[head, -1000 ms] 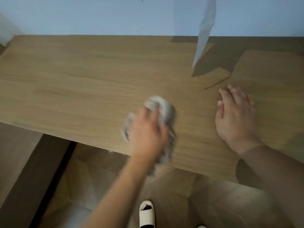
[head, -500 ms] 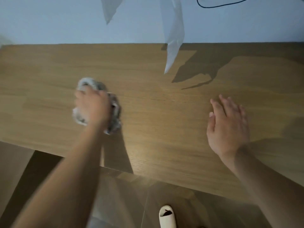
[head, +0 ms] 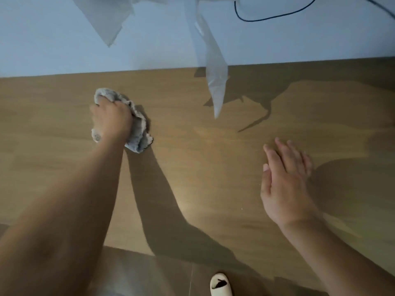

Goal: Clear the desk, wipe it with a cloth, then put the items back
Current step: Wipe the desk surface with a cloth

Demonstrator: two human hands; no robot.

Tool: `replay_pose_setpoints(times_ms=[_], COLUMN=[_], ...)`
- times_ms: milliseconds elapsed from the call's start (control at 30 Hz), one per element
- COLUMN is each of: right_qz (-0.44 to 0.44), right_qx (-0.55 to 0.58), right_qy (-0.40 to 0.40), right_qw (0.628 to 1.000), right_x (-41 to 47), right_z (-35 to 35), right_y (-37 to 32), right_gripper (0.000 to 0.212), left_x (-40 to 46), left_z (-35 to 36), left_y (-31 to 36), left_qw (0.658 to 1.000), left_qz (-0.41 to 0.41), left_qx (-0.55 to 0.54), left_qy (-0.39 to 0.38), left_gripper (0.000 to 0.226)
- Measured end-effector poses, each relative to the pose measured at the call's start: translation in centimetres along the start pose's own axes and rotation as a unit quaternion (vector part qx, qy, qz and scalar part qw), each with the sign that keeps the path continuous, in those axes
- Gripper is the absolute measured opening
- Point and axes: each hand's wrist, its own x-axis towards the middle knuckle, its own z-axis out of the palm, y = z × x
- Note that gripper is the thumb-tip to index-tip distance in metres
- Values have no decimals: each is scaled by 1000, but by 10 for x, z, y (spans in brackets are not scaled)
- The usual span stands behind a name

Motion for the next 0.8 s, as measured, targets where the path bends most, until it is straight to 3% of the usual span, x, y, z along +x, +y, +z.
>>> replay_pose_setpoints(times_ms=[100, 167, 267, 333, 433, 467, 500, 600, 633, 700, 800], right_qz=[0, 2, 5, 6, 6, 6, 6, 7, 9, 7, -2], right_qx=[-22, -26, -32, -37, -39, -38, -39, -36, -31, -30, -34], right_qy=[-34, -42, -47, -46, -42, -43, -46, -51, -50, -49, -41], right_qw=[999, 999, 998, 998, 998, 998, 998, 998, 998, 998, 999], right_x=[-1, -1, 0, -1, 1, 2, 2, 0, -1, 1, 3], right_z=[-5, -8, -9, -10, -11, -11, -11, -9, -9, -10, -9], right_y=[0, 0, 0, -1, -2, -2, -2, -1, -1, -2, -1], right_gripper=[53, 52, 52, 53, 52, 52, 52, 53, 54, 54, 53], left_x=[-13, -39, -95, -133, -136, -120, -103, -64, -57, -59, -68], left_z=[23, 33, 44, 46, 44, 43, 44, 49, 55, 62, 57], left_y=[53, 90, 140, 154, 147, 147, 149, 158, 160, 160, 144], left_qw=[999, 996, 972, 917, 756, 730, 741, 863, 883, 880, 834], left_qz=[7, 78, 224, 380, 617, 647, 641, 493, 460, 468, 533], left_qx=[38, 27, -35, -38, -6, 13, 15, 6, 17, 19, -3], left_qy=[22, 27, -59, -113, -219, -218, -199, -110, -89, -80, -139], left_gripper=[56, 53, 39, 42, 44, 46, 51, 46, 43, 39, 45])
